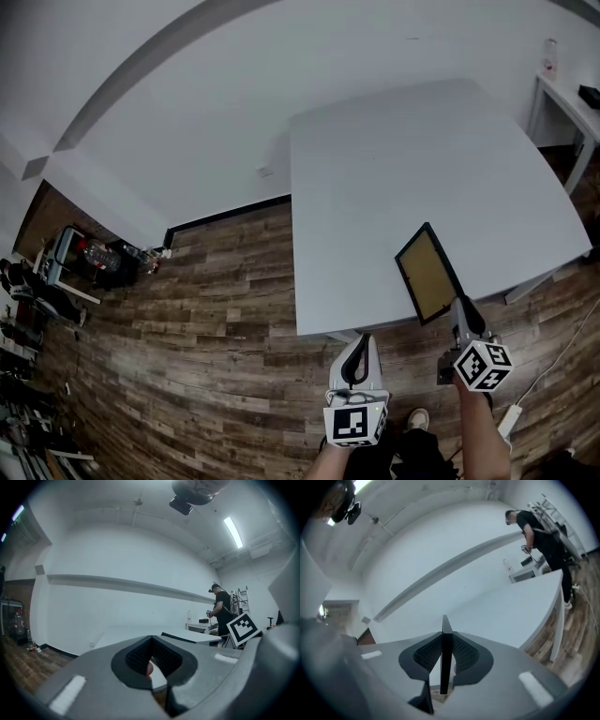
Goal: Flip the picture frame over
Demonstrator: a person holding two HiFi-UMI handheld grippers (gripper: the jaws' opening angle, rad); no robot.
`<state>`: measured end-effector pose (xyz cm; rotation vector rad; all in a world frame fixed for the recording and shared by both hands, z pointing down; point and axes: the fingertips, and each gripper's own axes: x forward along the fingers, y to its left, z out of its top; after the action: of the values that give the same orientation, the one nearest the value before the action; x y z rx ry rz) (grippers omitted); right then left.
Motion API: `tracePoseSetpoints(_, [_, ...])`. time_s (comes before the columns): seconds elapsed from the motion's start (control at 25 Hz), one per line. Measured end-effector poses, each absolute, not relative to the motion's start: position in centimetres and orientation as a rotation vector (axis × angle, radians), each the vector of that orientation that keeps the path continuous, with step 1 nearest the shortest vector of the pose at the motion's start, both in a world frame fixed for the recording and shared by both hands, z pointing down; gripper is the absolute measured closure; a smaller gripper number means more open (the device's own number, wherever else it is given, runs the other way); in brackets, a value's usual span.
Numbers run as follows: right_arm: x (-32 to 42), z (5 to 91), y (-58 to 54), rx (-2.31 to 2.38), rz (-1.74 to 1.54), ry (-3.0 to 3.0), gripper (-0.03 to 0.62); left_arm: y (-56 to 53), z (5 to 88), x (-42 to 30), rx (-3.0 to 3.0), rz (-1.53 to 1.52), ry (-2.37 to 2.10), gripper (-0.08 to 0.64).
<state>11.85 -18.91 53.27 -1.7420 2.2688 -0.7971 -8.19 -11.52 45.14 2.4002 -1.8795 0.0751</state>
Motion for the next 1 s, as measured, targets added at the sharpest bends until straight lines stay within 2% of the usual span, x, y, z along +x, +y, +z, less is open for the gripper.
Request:
tracePoseSetpoints(0.68, [6.4, 50.7, -17.8, -2.180, 0.503, 2.906, 0.505, -12.1, 44.1, -8.5, 2.384, 0.042, -1.906, 0.560])
tracePoseSetpoints(1.0, [3.5, 54.0, -17.0, -2.163, 0.849, 3.077, 0.505, -12.1, 44.9, -8.8, 2.377, 0.056, -1.916, 0.560])
